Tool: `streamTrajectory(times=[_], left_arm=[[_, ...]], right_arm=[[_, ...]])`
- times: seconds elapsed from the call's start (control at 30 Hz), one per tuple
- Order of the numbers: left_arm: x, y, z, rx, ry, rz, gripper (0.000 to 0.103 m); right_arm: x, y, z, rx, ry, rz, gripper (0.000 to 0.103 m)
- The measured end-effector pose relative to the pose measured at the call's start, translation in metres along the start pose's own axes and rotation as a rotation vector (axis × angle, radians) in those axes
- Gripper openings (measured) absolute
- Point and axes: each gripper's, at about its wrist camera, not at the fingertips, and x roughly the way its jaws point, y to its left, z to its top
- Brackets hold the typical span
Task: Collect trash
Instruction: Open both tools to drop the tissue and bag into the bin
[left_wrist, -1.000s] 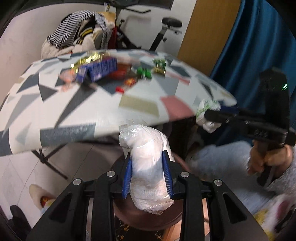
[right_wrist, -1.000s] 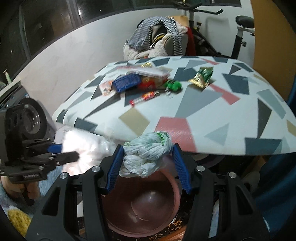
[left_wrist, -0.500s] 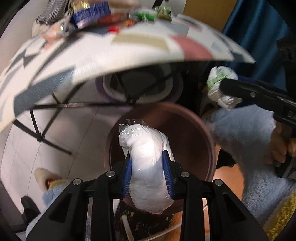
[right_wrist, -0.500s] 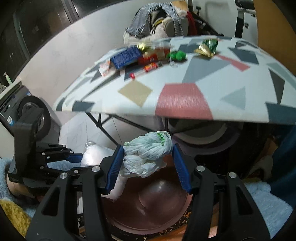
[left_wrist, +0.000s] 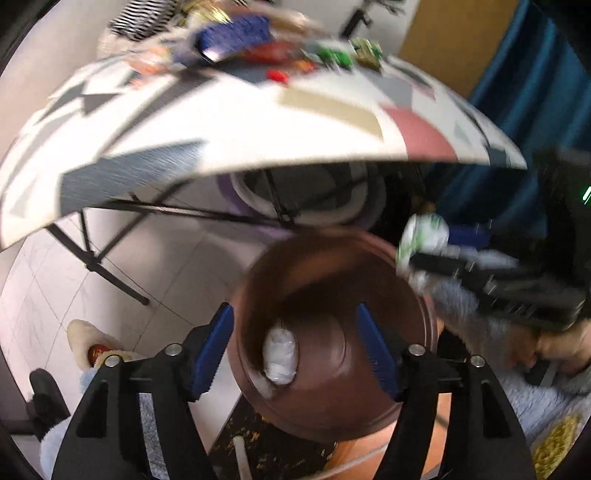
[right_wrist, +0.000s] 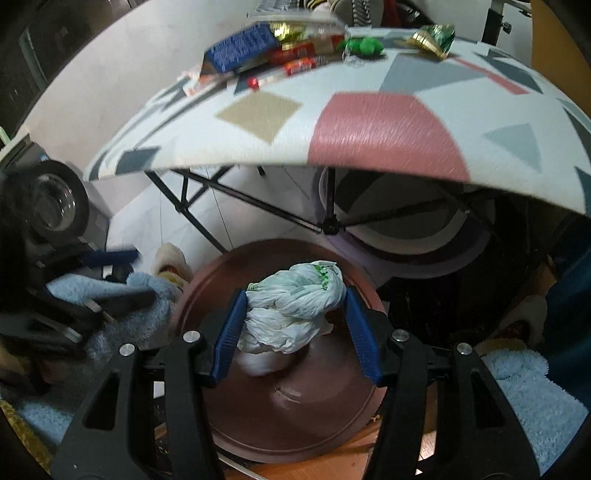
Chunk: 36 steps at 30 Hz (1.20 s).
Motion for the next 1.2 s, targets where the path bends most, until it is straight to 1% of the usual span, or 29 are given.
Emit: streamTrajectory(times=[0.13,0.3,0.53,0.7,0.9,0.93,0.97,1.0,1.03,1.07,1.1,1.2], left_arm=[[-0.023,0.01,0.002,-0.062,-0.101,0.03,0.076],[-0.037,0.022,0.003,-0.117,-0.162,0.053,0.079],[-0.039,0.034,0.004,-0.168,-0.183,0.068,0.079],[-0.039,0.037,0.003,-0.181,-0.184,0.075,0.08],[-0.039,0.039,0.003,-0.19,-0.187,0.081,0.08],[-0.039,0.04,0.003,-0.192,-0.188,0.083,0.08],[-0.039,0.04,0.003,-0.194,-0.189,0.085,0.08],[-0.04,0.041,0.003,-0.198,-0.191,0.088,0.08],[-0.04,0.041,0.003,-0.2,-0.191,0.091,0.08],[-0.04,0.042,0.004,-0.201,-0.192,0.093,0.08],[-0.041,0.042,0.004,-0.203,-0.193,0.095,0.083],[-0.043,0.042,0.004,-0.204,-0.201,0.106,0.087]], right_arm=[[0.017,0.002,-0.002,-0.015,0.066,-0.019,0.056],[0.031,0.007,-0.006,-0.05,0.134,-0.033,0.056],[0.044,0.012,-0.011,-0.08,0.212,-0.059,0.056],[0.049,0.01,-0.013,-0.071,0.238,-0.07,0.056],[0.052,0.011,-0.013,-0.066,0.247,-0.082,0.057],[0.052,0.011,-0.014,-0.067,0.248,-0.087,0.06],[0.052,0.011,-0.014,-0.068,0.247,-0.092,0.069],[0.052,0.011,-0.013,-0.068,0.244,-0.094,0.077],[0.051,0.011,-0.013,-0.068,0.239,-0.097,0.08],[0.049,0.011,-0.013,-0.067,0.232,-0.098,0.086],[0.046,0.01,-0.012,-0.065,0.22,-0.096,0.092],[0.038,0.008,-0.01,-0.055,0.186,-0.095,0.097]])
